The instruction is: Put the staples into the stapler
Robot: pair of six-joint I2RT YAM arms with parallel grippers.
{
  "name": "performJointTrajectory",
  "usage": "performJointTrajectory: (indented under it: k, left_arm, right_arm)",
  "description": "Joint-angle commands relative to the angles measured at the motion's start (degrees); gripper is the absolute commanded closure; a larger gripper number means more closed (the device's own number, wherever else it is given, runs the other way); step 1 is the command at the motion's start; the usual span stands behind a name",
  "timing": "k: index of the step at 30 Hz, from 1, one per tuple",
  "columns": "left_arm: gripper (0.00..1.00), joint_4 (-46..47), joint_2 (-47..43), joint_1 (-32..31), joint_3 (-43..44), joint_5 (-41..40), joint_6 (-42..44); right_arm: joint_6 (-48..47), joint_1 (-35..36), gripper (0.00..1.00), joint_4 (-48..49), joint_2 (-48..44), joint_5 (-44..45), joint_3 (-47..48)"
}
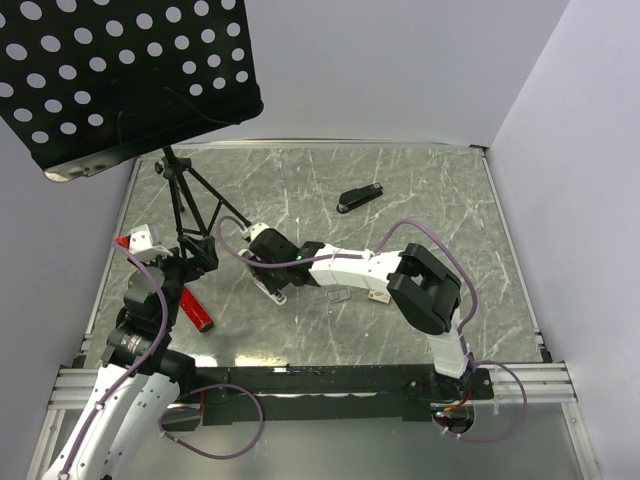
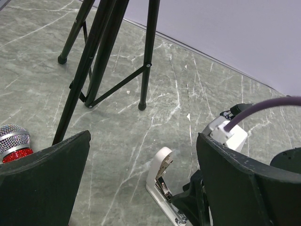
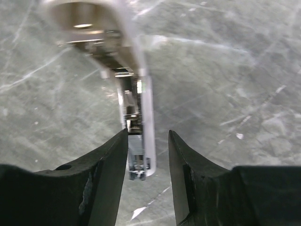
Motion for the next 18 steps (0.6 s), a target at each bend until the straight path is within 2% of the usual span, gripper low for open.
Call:
performJointTrajectory:
  k: [1,18]
  left_arm:
    - [0.0,2.4,0.0,0.2,-0.1,0.8,0.7]
    - [0.01,2.4,-0.1,0.2,-0.1,0.7,0.7]
  right_arm:
    - [1.8,-0.9,0.53,-1.0,-2.1,1.7,2.7]
    - [2.3,-1.7,0.53,-1.7,1.7,-0.5,4.7]
